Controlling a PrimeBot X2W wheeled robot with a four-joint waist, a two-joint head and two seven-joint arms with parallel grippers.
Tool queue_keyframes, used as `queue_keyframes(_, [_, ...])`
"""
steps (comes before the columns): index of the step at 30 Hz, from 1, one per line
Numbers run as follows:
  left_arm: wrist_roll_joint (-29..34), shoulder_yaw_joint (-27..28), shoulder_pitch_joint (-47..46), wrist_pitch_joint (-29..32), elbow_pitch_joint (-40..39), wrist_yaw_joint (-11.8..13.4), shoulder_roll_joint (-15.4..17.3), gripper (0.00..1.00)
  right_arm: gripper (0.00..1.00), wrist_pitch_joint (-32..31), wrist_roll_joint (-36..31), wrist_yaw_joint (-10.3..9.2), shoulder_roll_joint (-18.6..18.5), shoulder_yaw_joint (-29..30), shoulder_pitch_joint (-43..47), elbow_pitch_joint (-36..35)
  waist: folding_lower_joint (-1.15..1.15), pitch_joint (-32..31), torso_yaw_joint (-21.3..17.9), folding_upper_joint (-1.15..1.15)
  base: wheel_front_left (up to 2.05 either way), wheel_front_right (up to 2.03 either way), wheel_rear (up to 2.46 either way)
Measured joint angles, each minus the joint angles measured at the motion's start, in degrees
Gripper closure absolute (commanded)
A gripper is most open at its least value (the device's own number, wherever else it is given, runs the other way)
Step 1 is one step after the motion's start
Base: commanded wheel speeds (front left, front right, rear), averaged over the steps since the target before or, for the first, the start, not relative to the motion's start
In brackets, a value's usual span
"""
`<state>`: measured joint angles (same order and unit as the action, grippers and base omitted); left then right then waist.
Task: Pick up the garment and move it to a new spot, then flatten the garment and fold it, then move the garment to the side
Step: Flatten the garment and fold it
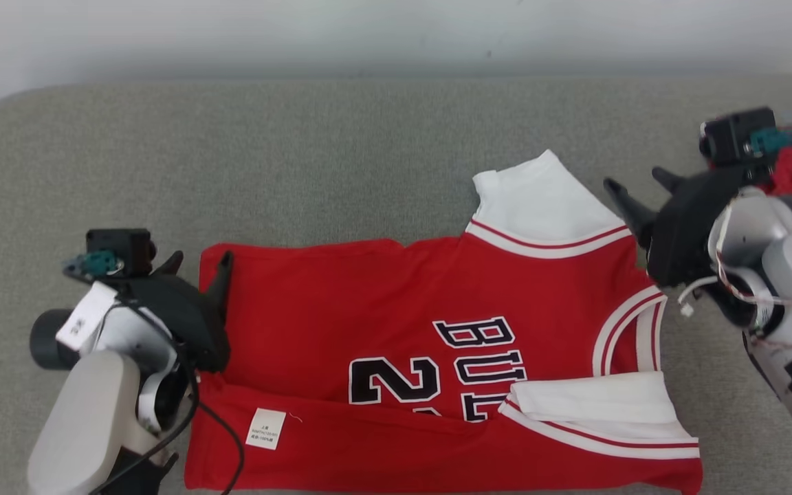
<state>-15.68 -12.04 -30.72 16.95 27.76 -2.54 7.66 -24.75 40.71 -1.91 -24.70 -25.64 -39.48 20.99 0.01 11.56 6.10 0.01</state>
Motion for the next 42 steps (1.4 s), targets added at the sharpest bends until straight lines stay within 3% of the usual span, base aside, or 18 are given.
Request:
queue_keyframes(13, [0.66,-2.26,-8.86,0.73,6.76,-0.07,-2.49,0.0,0.0,-1.0,-3.11,1.89,2.96,-1.87,-13.57,12.28,0.0,7.97,2.1,0.0,0.0,0.0,0.0])
queue_keyframes(26, [1.63,-3.92,-14.51,0.09,14.13,-0.3,-4.23,0.0,0.0,-0.35,-5.53,3.48,5.66,-4.46,-17.92,24.59,-0.01,12.28,5.66,0.0,0.0,0.0,0.0])
queue_keyframes(27, [1.44,-3.56,-14.7,-0.31,14.48,-0.34,-4.43,0.0,0.55,0.0,-5.64,3.72,5.76,-4.64,-18.59,25.49,-0.01,12.43,5.83,0.0,0.0,0.0,0.0])
queue_keyframes(28, [1.13,-3.49,-14.87,-0.42,14.99,-0.35,-4.64,0.26,0.82,0.07,-5.8,3.82,5.77,-4.82,-19.23,25.98,-0.01,12.54,5.96,0.0,0.0,0.0,0.0])
queue_keyframes(29, [1.12,-3.66,-15.23,-0.44,15.51,-0.49,-4.76,0.63,1.0,0.29,-6.28,3.96,5.8,-5.09,-19.77,26.69,-0.01,12.61,6.06,0.0,0.0,0.0,0.0])
queue_keyframes(30, [1.02,-3.49,-15.46,-0.78,15.77,-0.49,-4.82,1.0,1.0,0.81,-6.71,4.04,5.87,-5.27,-20.02,27.16,-0.01,12.66,6.13,-0.01,0.0,0.0,0.0])
queue_keyframes(42, [0.3,-3.18,-15.89,-6.03,19.45,-0.57,-5.36,1.0,1.0,9.34,-7.67,6.28,5.57,-5.26,-21.45,32.76,-0.01,11.48,6.08,0.0,0.0,0.0,0.0])
